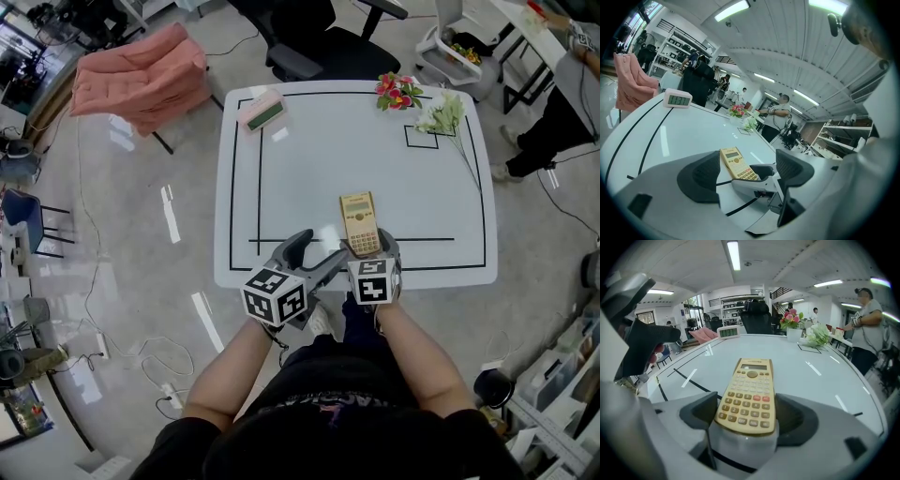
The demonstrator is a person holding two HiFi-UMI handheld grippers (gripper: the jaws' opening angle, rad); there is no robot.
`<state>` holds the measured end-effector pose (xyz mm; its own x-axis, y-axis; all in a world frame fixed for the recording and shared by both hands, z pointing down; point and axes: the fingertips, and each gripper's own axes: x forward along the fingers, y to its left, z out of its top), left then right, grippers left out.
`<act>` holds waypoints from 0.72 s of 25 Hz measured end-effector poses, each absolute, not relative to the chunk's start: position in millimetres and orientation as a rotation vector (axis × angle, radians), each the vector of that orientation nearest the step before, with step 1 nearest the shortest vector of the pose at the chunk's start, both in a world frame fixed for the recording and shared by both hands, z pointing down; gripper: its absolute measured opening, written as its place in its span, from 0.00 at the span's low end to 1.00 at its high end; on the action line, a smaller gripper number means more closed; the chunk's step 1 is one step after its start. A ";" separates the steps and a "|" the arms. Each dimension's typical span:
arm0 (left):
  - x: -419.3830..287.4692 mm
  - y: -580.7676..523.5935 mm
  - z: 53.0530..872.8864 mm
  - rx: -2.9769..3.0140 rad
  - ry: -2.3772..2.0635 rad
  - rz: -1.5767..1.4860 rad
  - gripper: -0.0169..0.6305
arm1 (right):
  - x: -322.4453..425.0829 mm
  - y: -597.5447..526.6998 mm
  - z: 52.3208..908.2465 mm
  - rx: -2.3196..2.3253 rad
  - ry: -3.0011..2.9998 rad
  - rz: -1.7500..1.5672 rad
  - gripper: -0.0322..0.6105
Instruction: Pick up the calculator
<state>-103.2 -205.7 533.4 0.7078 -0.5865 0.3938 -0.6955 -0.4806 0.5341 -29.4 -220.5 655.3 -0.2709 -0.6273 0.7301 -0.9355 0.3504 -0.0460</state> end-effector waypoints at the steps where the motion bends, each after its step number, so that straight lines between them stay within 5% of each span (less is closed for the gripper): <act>1: -103.4 -206.1 534.0 2.223 -0.969 0.205 0.59 | -29.3 -220.7 655.7 1.353 -2.000 0.649 0.64; 18: -75.8 -228.5 572.6 2.091 -0.865 0.233 0.59 | -20.4 -222.9 642.8 1.244 -2.163 1.059 0.64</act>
<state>-75.8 -228.5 572.6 0.7447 -0.4975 0.4449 -0.6537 -0.4093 0.6365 -20.4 -222.9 642.8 -0.5063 -0.5355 0.6759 -0.8623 0.3068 -0.4028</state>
